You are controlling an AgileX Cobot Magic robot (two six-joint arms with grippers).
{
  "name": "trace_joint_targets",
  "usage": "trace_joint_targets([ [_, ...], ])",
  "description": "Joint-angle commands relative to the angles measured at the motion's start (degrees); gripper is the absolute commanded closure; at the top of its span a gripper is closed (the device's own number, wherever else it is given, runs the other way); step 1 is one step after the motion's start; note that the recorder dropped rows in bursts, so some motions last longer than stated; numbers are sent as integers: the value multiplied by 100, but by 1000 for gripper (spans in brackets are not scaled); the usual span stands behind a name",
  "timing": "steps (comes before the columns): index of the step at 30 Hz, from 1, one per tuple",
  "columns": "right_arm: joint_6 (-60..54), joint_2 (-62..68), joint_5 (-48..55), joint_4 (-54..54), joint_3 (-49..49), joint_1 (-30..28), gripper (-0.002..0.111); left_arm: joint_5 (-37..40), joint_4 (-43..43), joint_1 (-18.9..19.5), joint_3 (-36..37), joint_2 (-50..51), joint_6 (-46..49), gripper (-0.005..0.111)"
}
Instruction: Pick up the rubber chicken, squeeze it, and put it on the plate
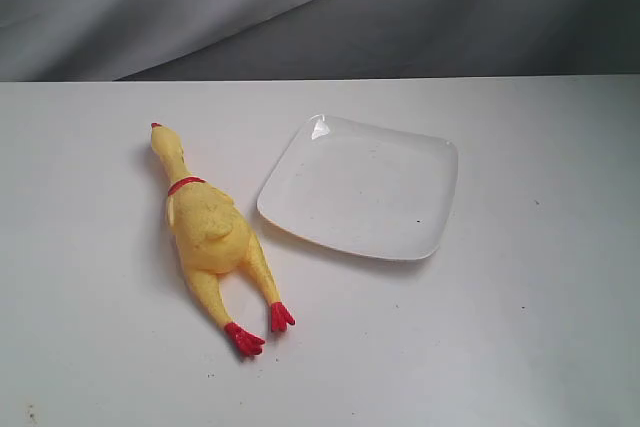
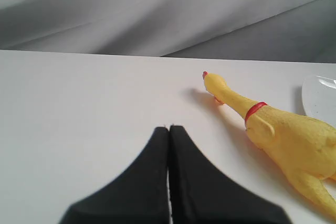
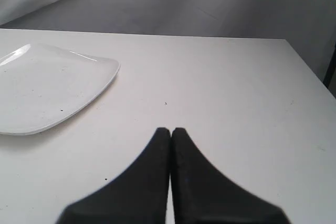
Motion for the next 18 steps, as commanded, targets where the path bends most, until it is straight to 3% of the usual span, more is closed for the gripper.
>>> trace_joint_targets([
  [1,-41,-16,-50,0,14,-39,108,-9,-73,23,25,-14,-20,107],
  [13,-90,-16,-100,-89,14,-39,108,-9,-73,23,25,-14,-20,107],
  [18,-90,-16,-1042,-131,14,-39,108,-9,-73,23,25,-14,-20,107],
])
